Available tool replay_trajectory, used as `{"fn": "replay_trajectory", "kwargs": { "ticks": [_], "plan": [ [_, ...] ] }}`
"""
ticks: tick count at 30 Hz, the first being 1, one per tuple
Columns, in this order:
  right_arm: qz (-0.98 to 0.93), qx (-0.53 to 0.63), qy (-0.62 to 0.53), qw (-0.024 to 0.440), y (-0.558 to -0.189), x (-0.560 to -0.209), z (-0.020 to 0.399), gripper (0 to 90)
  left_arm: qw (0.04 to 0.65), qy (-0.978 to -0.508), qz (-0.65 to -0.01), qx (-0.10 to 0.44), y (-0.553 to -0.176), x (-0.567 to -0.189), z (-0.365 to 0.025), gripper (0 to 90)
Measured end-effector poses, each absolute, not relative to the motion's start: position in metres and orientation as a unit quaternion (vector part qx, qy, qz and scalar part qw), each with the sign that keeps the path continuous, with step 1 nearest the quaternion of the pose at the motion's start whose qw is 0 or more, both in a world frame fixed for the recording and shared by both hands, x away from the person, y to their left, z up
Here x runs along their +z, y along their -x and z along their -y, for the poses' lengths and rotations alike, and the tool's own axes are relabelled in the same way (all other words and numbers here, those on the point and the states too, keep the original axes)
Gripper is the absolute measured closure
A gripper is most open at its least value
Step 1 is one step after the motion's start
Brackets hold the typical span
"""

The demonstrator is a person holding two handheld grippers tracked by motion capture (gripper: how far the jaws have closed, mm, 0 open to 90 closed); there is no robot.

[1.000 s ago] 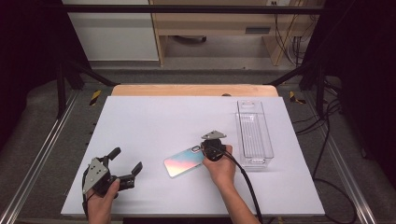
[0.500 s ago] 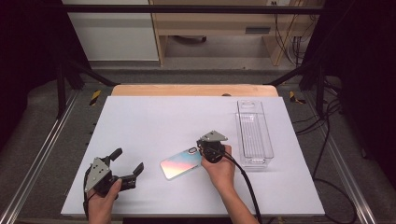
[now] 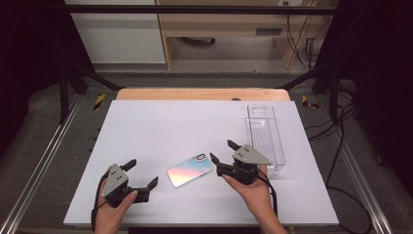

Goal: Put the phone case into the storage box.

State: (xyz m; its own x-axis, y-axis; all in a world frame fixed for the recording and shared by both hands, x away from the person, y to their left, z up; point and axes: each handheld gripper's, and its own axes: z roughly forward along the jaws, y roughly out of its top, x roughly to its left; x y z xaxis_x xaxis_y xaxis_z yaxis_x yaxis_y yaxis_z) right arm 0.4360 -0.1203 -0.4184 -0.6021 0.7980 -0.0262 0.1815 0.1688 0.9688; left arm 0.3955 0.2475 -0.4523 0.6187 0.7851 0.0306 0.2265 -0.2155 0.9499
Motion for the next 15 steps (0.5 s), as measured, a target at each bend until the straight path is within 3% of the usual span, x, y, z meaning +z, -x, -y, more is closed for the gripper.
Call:
{"fn": "replay_trajectory", "kwargs": {
  "ticks": [7,15],
  "plan": [
    [-0.690,0.558,-0.352,0.298,-0.412,-0.421,0.176,7.7,0.504,-0.754,-0.333,0.256,-0.401,-0.447,-0.236,2.8],
    [-0.690,0.553,-0.344,0.317,-0.394,-0.429,0.224,4.0,0.466,-0.793,-0.314,0.234,-0.418,-0.443,-0.214,2.7]
  ]
}}
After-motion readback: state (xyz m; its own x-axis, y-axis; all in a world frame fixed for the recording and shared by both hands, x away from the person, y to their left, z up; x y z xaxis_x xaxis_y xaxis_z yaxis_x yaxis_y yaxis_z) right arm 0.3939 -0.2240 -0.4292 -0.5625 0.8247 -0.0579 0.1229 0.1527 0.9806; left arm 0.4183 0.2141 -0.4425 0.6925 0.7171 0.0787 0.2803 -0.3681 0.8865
